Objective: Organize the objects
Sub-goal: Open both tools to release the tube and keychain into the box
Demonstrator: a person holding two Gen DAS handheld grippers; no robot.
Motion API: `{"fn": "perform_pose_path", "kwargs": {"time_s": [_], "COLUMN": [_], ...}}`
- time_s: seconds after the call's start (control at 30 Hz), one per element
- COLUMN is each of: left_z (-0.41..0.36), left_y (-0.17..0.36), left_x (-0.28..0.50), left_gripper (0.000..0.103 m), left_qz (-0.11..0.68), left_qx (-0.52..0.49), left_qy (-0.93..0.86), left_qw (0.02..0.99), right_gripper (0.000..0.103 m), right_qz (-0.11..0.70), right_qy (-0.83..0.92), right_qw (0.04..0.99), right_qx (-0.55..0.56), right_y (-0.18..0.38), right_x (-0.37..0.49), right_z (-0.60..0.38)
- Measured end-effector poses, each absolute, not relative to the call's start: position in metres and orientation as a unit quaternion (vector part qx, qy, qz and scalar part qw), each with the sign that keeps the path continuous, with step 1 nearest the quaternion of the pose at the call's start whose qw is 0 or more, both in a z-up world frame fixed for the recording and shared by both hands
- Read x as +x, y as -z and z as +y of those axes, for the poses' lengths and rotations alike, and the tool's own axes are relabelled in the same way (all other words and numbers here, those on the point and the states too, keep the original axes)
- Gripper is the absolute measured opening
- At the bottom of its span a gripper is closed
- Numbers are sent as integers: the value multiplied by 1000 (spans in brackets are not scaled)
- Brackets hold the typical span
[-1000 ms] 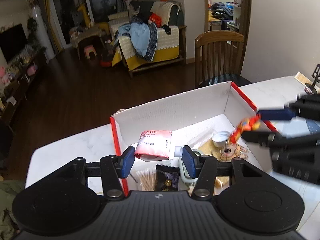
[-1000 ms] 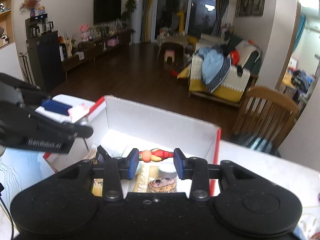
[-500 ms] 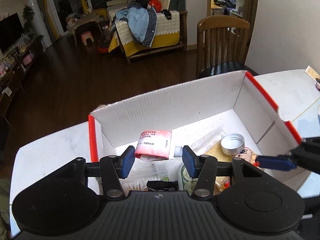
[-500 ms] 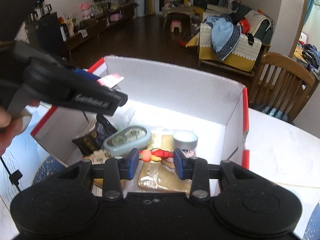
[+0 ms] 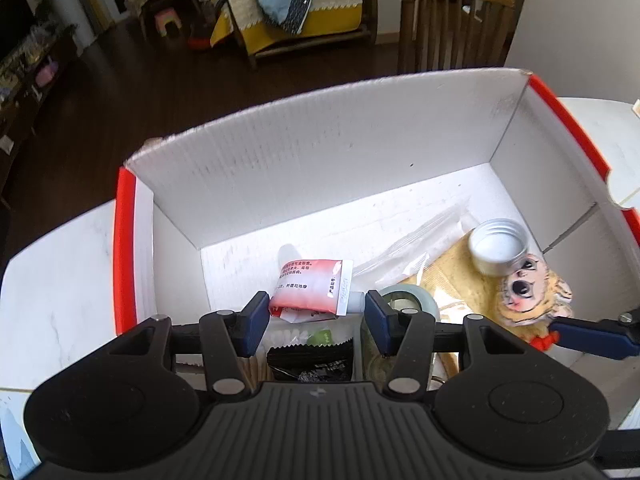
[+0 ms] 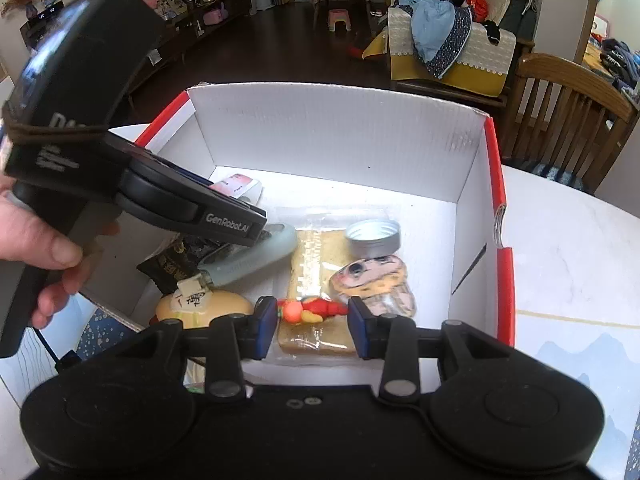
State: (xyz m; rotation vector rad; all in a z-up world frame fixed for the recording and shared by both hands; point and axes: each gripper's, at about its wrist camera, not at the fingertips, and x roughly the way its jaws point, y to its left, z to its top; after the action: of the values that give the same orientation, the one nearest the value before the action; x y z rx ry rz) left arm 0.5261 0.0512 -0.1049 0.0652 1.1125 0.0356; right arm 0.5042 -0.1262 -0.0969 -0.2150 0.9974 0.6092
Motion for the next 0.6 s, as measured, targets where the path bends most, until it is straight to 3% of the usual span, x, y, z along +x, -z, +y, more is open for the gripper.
{"fn": "perform_pose_path", "kwargs": {"time_s": [0.3, 0.4, 0.47, 0.6], "left_z": [61, 61, 57, 53], "left_y": [104, 98, 93, 81], "left_x": [522, 517, 515, 505], "left_gripper": [52, 59, 69, 70], "left_qz": [536, 528, 520, 508], "left_qx": [-3, -9, -6, -3], "left_qy": [-12, -2, 2, 6], "left_qw": [844, 849, 854, 861], "right_gripper": [40, 43, 51, 55], "right_qz": [469, 463, 459, 449], "right_qy": [-284, -283, -282, -284], "right_qw": [831, 834, 837, 842], "right_qx": [-95, -95, -94, -90], "right_y": [95, 92, 88, 78], "right_x": [504, 502, 500, 495], "right_z": [-130, -131, -132, -137]}}
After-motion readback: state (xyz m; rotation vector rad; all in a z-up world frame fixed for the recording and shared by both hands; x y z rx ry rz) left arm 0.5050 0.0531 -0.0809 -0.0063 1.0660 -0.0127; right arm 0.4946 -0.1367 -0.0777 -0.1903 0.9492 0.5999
